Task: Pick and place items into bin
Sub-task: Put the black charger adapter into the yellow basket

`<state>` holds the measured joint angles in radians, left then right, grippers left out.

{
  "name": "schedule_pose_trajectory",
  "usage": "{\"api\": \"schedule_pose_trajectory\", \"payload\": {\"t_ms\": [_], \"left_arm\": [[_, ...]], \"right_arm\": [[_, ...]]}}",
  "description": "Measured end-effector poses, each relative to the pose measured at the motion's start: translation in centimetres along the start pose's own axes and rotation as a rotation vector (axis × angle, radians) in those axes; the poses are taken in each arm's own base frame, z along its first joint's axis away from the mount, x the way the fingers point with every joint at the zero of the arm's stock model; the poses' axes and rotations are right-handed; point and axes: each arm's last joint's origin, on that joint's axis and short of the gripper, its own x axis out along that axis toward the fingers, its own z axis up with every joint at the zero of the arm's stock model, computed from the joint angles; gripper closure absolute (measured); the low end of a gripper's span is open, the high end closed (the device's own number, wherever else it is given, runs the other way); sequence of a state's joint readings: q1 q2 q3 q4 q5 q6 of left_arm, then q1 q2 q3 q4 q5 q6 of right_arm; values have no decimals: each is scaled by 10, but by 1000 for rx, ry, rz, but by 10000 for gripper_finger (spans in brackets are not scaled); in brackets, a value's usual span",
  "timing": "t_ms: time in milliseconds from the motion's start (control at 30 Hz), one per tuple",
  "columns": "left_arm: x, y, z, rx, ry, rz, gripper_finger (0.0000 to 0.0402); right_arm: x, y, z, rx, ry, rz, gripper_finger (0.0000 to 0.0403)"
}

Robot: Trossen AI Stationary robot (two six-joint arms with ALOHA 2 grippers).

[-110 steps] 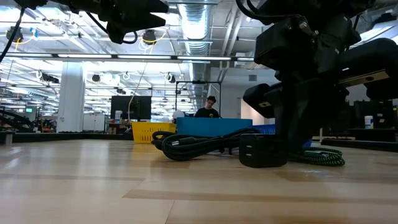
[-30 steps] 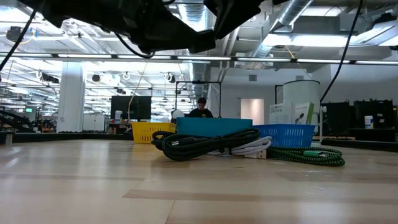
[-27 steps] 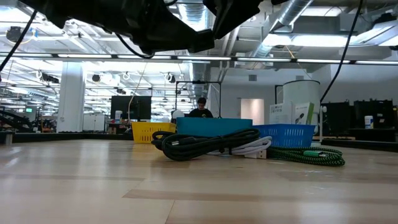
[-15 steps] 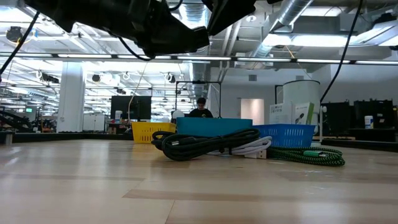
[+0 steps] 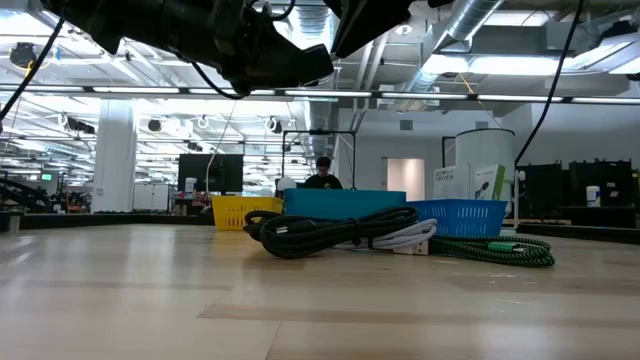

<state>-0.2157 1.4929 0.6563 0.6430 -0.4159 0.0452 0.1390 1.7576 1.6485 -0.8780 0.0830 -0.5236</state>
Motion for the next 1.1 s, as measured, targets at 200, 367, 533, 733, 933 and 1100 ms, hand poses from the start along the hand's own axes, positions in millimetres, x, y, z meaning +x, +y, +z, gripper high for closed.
{"api": "schedule_pose_trajectory", "payload": {"t_ms": [200,367,533,733,933,1100], "left_arm": [[0,0,0,-7,0,-3,268],[0,0,1,-11,-7,-2,263],[0,1,0,-11,-2,11,268],[0,5,0,19,8,127,266],[-1,29,3,118,49,478,266],[0,67,2,195,146,728,265]], "right_arm": [[-2,1,0,-10,-2,2,351],[-14,2,-1,-14,-16,-2,351],[-32,3,-4,-15,-27,-6,351],[-60,4,-18,8,13,-7,352],[-91,2,-44,163,116,6,352],[-107,-1,-65,313,213,14,352]]}}
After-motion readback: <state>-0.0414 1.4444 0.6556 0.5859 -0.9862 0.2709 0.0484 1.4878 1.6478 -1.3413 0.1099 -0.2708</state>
